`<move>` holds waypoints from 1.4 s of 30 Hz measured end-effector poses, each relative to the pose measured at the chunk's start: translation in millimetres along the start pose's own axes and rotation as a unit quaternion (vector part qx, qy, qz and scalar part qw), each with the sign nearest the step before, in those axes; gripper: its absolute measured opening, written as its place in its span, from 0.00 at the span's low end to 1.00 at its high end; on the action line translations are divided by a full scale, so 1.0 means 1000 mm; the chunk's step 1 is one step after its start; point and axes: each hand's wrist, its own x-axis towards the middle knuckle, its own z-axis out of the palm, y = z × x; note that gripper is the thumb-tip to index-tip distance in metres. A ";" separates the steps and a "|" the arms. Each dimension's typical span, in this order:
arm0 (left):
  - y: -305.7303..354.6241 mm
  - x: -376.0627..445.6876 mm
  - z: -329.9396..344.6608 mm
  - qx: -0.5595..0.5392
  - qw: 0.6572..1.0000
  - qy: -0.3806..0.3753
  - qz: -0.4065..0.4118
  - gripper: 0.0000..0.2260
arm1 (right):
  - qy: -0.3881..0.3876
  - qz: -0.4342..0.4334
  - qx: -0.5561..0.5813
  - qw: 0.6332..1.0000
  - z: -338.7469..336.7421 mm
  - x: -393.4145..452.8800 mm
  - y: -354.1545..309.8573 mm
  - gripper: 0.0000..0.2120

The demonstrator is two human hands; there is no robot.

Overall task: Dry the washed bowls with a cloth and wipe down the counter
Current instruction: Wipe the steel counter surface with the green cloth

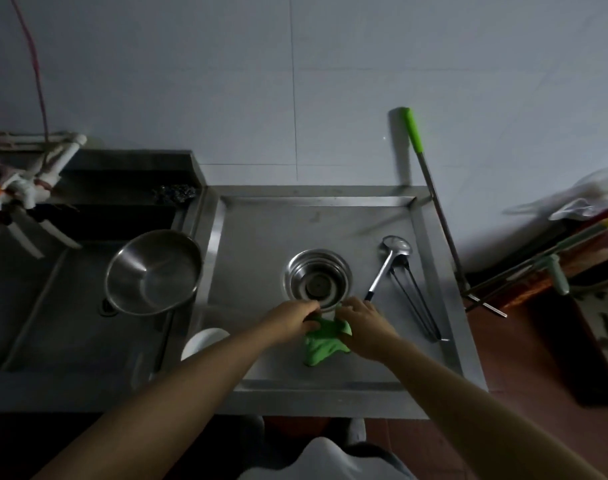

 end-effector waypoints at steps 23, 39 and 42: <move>0.029 0.046 0.131 -0.148 0.975 -0.006 -0.165 0.18 | -0.062 0.194 0.032 0.978 0.050 -0.054 0.113 0.08; -0.011 0.082 0.214 0.066 0.994 0.068 -0.053 0.07 | 0.057 0.409 0.177 0.893 0.153 -0.007 0.095 0.41; -0.008 0.068 0.221 0.088 0.994 0.060 -0.008 0.10 | 0.055 0.385 0.138 0.911 0.166 -0.002 0.100 0.45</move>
